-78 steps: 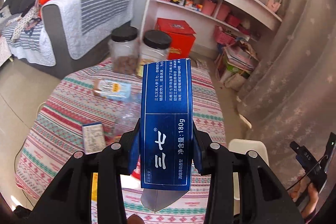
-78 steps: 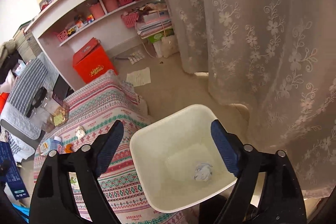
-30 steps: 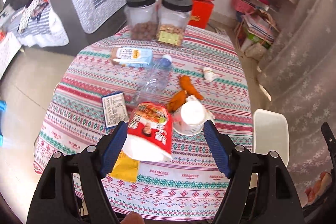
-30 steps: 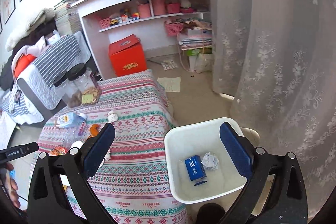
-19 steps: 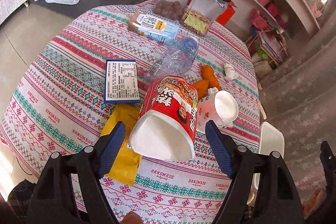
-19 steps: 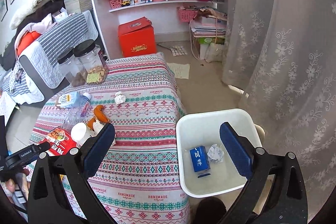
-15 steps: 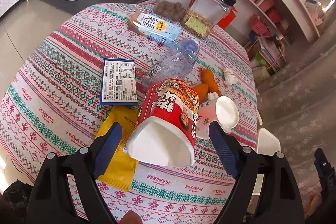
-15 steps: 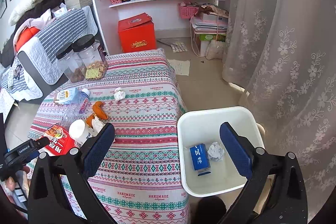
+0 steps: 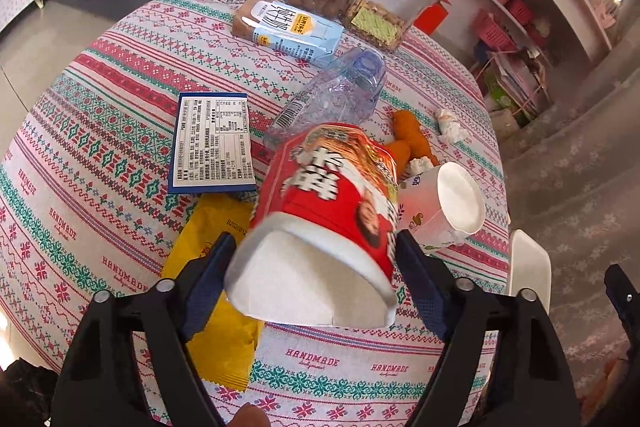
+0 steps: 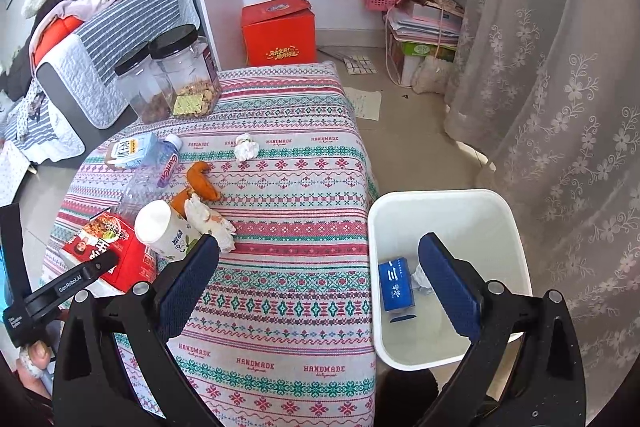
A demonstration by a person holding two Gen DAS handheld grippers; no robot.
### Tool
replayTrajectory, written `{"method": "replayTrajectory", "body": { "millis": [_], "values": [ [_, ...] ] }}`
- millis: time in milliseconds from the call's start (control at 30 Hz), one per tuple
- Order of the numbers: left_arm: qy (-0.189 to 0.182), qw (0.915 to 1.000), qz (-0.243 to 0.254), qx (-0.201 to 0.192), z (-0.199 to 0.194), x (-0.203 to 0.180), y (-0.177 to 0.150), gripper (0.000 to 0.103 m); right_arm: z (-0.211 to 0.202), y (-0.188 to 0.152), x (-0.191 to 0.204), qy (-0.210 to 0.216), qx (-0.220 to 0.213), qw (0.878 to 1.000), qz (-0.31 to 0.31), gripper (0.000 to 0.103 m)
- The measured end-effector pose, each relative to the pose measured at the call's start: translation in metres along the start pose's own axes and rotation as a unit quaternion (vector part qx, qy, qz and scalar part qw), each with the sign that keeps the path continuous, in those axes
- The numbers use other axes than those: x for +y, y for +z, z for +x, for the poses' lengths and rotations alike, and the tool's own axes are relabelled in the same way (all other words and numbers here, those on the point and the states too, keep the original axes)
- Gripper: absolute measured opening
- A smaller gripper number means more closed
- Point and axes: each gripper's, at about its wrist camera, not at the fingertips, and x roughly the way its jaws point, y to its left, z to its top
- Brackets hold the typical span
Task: Collect trash
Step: 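Grasp the red-and-white noodle cup with the left tool, then grasp the white cup with the right tool while the left tool holds the noodle cup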
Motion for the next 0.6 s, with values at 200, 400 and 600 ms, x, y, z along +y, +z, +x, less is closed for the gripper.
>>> {"method": "replayTrajectory", "body": {
  "millis": [200, 400, 600],
  "values": [
    [-0.005, 0.9988, 0.045, -0.016, -0.011, -0.013, -0.001, 0.056, 0.007, 0.0, 0.012, 0.01, 0.001, 1.0, -0.016, 0.096],
    [-0.023, 0.9973, 0.054, -0.043, -0.037, -0.018, 0.003, 0.053, 0.013, 0.001, 0.031, 0.048, -0.015, 0.997, -0.05, 0.096],
    [-0.044, 0.9934, 0.033, -0.1, -0.092, -0.007, 0.03, 0.053, 0.023, -0.002, 0.063, 0.084, -0.038, 0.989, -0.119, 0.096]
  ]
}}
